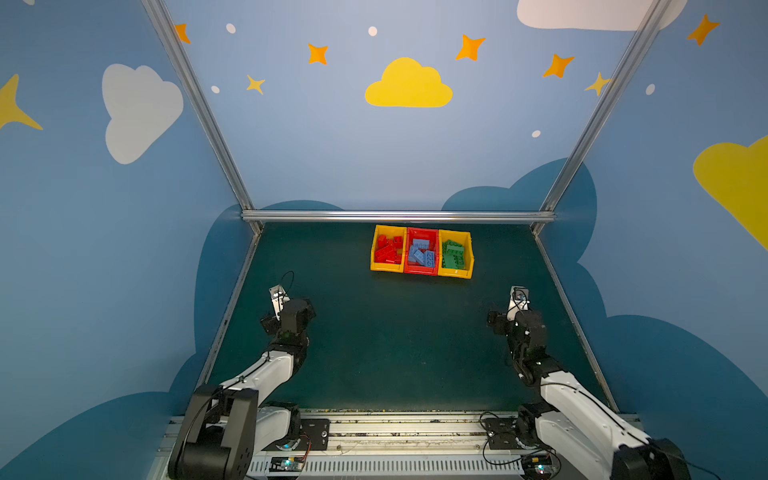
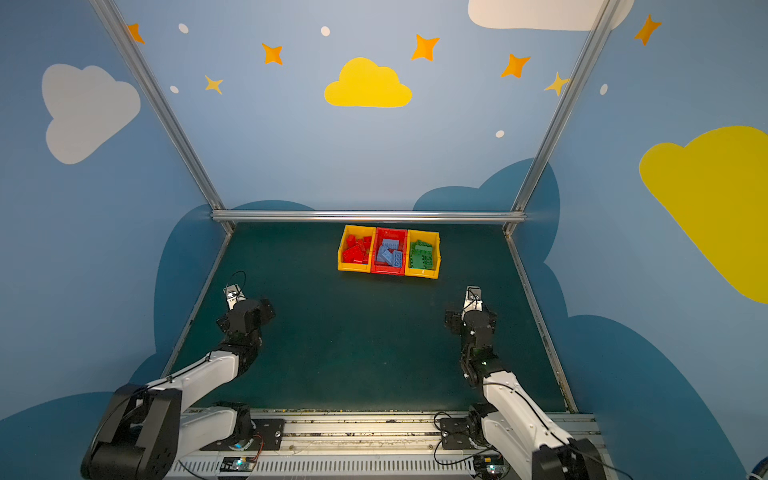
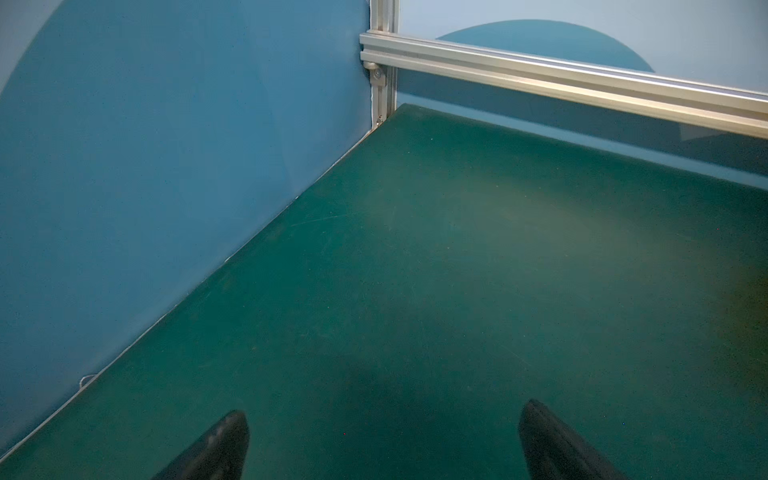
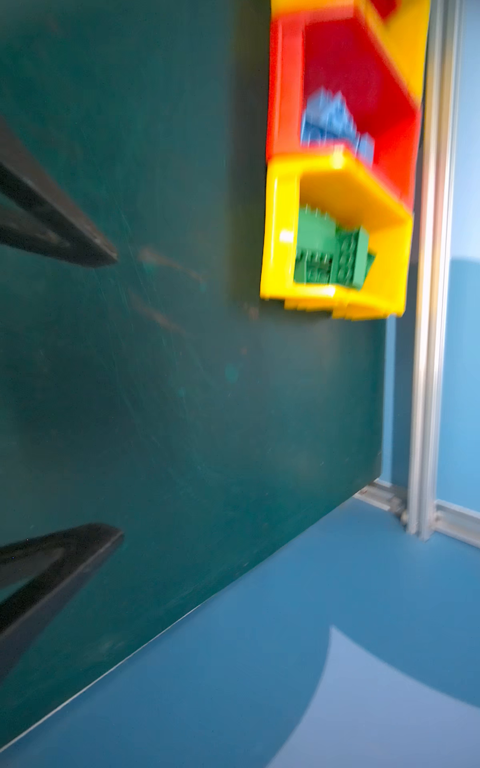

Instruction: Sort the legos into containers by color

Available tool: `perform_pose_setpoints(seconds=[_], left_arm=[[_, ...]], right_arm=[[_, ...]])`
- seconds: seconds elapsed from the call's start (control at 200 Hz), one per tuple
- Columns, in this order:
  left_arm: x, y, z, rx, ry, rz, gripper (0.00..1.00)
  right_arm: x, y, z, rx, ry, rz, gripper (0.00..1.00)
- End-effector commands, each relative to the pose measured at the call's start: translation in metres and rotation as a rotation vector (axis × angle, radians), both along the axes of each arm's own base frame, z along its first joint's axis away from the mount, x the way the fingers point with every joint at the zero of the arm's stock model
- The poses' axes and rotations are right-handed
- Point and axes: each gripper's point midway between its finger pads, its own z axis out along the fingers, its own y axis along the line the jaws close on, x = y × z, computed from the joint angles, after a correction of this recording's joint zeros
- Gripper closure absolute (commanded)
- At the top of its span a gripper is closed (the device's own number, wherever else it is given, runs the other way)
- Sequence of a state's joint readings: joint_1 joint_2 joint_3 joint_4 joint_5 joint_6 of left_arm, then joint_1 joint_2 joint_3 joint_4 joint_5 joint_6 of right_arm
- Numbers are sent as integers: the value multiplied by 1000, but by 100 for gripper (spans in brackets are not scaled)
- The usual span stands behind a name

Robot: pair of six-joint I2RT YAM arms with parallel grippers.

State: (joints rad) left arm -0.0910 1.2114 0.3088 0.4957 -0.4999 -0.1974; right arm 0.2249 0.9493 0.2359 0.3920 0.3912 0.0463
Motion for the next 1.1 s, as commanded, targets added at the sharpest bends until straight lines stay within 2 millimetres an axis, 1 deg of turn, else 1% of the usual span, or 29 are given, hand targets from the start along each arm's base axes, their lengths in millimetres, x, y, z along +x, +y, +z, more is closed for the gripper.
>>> perform_pose_setpoints(seconds=[0.0,0.01,0.025,0.04,0.08,0.13,0.145,0.18,0.21,0.255,0.265,0.295,0.31,0.33,0.35,0.375,0.395,0.415,0.455,0.481,0.496,0.551,0.621,0.671,1.091], left_arm=[[21,-8,18,-11,-91,-73,0],[22,-8,17,-7,-87,-76,0],[25,-8,19,0,-92,-76,0],[26,-7,18,6,-89,-77,0],[31,-5,17,12,-76,-79,0],[35,-5,14,10,-100,-86,0],[35,-4,11,7,-107,-86,0],[36,-3,7,0,-133,-85,0],[38,-5,5,-1,-137,-101,0],[40,-11,-2,-2,-88,-143,0],[41,-13,-3,-2,-73,-156,0],[45,-17,-3,-3,-64,-182,0],[47,-18,-5,-1,-63,-190,0],[49,-20,-13,-6,-46,-205,0],[54,-19,-15,-5,-52,-198,0],[61,-20,-15,-2,-63,-203,0],[64,-20,-16,-11,-59,-212,0],[63,-20,-19,-35,-45,-225,0],[64,-21,-15,-69,-25,-253,0],[61,-20,-21,-70,24,-253,0],[61,-20,-24,-66,24,-253,0],[62,-19,-20,-75,-26,-239,0],[61,-21,-21,-68,19,-255,0],[62,-20,-19,-67,-5,-253,0],[61,-22,-20,-61,5,-261,0]], right_arm=[[20,-6,8,61,-112,-2,5],[21,-7,4,60,-99,-3,5],[26,-7,9,67,-123,-2,5],[28,-8,5,67,-118,1,5],[37,-12,7,68,-133,-7,5],[48,-9,3,58,-114,34,5],[52,-9,4,59,-117,43,5],[61,-7,-4,93,-91,65,5],[66,-7,-17,112,-52,83,5],[73,-6,-34,132,-33,104,5],[76,-4,-34,127,-47,117,5],[81,4,-22,113,-103,167,5],[80,8,-22,111,-82,185,5],[80,11,-23,111,-44,200,5],[77,14,-31,110,25,222,5],[79,19,-36,117,45,247,5],[82,18,-34,118,16,241,5],[82,16,-32,125,-11,230,5],[83,15,-30,126,-26,230,5],[83,15,-28,130,-16,229,5],[84,15,-28,129,-5,232,5],[81,16,-33,130,29,238,5],[83,15,-30,131,8,237,5],[81,16,-32,126,24,242,5],[81,16,-30,126,16,241,4]])
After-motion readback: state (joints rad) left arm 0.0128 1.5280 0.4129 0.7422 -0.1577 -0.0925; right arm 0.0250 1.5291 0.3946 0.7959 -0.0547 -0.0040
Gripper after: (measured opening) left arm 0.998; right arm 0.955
